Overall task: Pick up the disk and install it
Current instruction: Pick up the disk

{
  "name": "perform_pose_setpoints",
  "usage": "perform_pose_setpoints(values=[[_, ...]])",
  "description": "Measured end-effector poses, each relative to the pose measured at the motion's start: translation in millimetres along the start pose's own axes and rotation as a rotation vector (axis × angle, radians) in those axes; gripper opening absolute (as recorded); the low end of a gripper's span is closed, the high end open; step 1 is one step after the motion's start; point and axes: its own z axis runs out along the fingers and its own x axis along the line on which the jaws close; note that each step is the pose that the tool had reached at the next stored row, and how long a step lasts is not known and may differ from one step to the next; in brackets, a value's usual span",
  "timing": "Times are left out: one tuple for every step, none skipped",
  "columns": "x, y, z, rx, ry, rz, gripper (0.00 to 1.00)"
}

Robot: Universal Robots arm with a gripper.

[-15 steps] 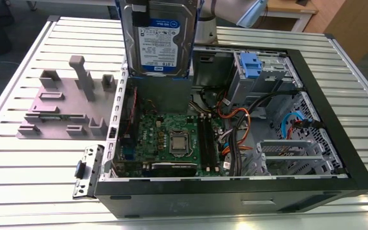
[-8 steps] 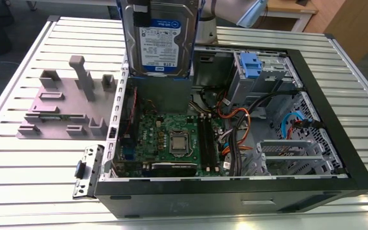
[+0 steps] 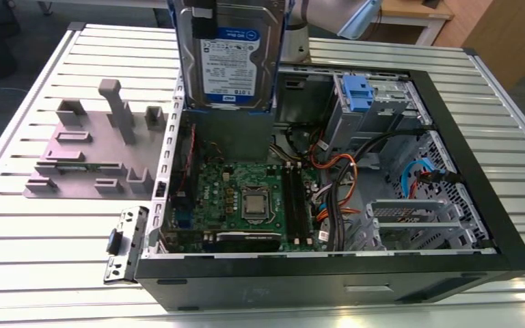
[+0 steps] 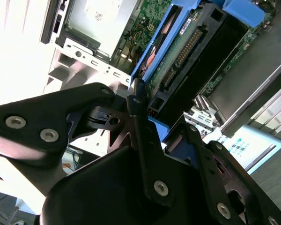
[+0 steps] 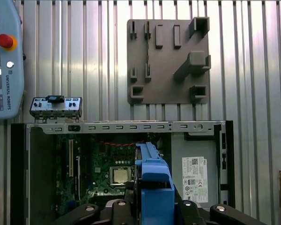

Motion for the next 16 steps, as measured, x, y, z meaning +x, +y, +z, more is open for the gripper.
perform_pose_setpoints(values=[[0.1, -0.2, 0.0, 0.0000, 0.0001, 0.000, 0.36], [0.1, -0.4, 0.0, -0.0001, 0.0001, 0.000, 0.36], [0.2, -0.5, 0.0, -0.0001, 0.0002, 0.000, 0.36], [1.7, -2.3, 0.4, -0.0001, 0.0001, 0.000, 0.36], [2.8, -4.2, 0.9, 0.0000, 0.0000, 0.000, 0.36], [2.9, -4.3, 0.9, 0.0000, 0.0000, 0.000, 0.36], [3.0, -4.4, 0.9, -0.0001, 0.0000, 0.000, 0.36], [3.2, -4.6, 1.0, 0.0000, 0.0000, 0.000, 0.36], [3.2, -4.7, 1.0, -0.0001, 0.0001, 0.000, 0.36], [6.3, -8.2, 1.7, 0.0000, 0.0000, 0.000, 0.36], [10.3, -11.0, 2.4, 0.0000, 0.0000, 0.000, 0.36], [10.4, -11.1, 2.4, 0.0000, 0.0001, 0.000, 0.36], [10.5, -11.2, 2.4, 0.0000, 0.0000, 0.000, 0.36], [10.8, -11.3, 2.4, 0.0000, 0.0000, 0.000, 0.36], [10.9, -11.4, 2.4, 0.0000, 0.0000, 0.000, 0.36], [11.1, -11.4, 2.5, 0.0000, 0.0000, 0.000, 0.36]])
